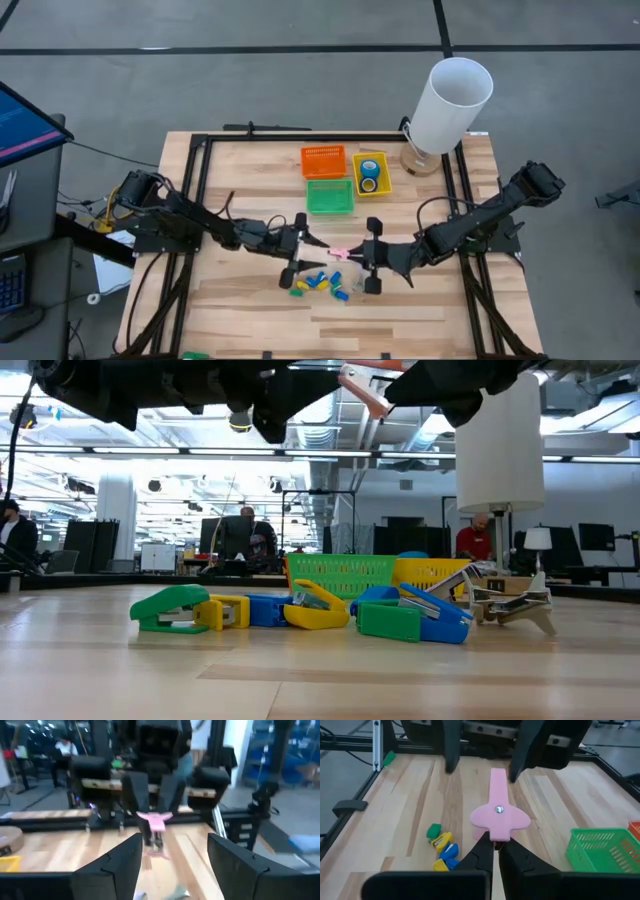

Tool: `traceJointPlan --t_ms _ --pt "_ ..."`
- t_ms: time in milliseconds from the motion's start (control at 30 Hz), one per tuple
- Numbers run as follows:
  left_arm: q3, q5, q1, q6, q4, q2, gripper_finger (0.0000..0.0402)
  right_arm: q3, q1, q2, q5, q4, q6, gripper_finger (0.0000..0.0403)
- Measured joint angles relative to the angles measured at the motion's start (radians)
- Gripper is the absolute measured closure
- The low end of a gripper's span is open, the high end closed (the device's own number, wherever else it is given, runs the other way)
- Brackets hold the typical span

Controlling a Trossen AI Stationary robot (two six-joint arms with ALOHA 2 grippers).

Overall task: Pick and place Stapler, Stapler remover, tape
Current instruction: Put the pink staple remover into the green bin

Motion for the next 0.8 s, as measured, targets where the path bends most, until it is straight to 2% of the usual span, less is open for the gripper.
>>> traceJointPlan --t_ms 200,467,633,800 --pt "0.058 0.002 0.009 0.001 -0.182 0.001 0.0188 0.000 0.001 0.000 -0.013 -0.022 0.001 0.0395" --pt "0.096 0.000 0.039 -0.011 -0.232 0.001 0.0188 0.000 0.001 0.000 -0.055 -0.041 0.001 0.0396" --pt "0.129 0.057 0.059 -0.034 -0.307 0.001 0.0188 0.000 0.001 0.000 -0.056 -0.058 0.001 0.0395" --pt "0.130 0.060 0.058 -0.029 -0.310 0.001 0.0188 0.000 0.001 0.000 -0.056 -0.070 0.020 0.0395"
